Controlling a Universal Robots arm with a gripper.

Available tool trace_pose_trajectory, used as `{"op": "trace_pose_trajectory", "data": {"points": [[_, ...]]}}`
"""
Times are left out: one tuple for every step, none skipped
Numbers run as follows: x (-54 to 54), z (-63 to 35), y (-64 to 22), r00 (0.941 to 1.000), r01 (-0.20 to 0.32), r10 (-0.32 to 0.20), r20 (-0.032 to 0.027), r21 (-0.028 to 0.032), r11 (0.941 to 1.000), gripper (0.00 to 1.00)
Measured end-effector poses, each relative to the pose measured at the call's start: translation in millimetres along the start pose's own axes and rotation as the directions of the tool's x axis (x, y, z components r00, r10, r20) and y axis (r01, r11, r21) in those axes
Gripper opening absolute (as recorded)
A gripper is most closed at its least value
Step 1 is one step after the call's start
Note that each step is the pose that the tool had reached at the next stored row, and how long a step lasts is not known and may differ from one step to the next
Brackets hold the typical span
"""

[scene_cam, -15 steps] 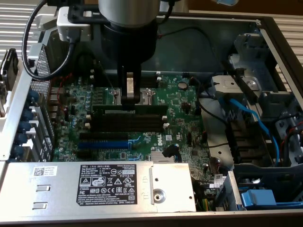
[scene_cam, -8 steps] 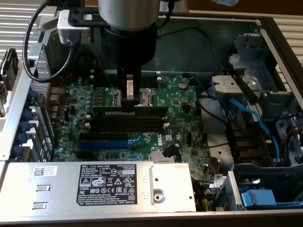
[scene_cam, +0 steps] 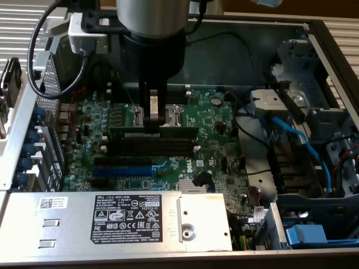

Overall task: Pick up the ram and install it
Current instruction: 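Insert the ram into the slot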

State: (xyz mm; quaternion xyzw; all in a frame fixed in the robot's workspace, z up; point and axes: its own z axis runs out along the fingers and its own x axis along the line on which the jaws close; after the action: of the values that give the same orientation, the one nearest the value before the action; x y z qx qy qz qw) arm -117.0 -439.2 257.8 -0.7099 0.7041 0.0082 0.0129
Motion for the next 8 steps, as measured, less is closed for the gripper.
{"op": "trace_pose_trajectory", "data": {"points": [[0.0,0.3,0.0,1.0,0.0,0.0,0.0001,0.0,1.0,0.12],[0.1,0.6,0.2,1.0,0.0,0.0,0.0003,0.0001,1.0,0.12],[0.1,0.9,0.3,1.0,-0.001,0.001,0.0003,0.0001,1.0,0.12],[0.0,1.5,0.3,1.0,-0.002,0.002,0.0005,0.0002,1.0,0.12],[0.1,1.8,0.7,1.0,-0.004,0.004,0.0003,0.0,1.0,0.12],[0.1,2.3,0.7,1.0,-0.005,0.005,0.0005,-0.0008,1.0,0.12],[0.1,2.8,0.7,1.0,-0.007,0.007,0.0006,-0.002,1.0,0.12],[0.2,3.4,0.9,1.0,-0.009,0.009,0.0005,-0.0025,1.0,0.12]]}}
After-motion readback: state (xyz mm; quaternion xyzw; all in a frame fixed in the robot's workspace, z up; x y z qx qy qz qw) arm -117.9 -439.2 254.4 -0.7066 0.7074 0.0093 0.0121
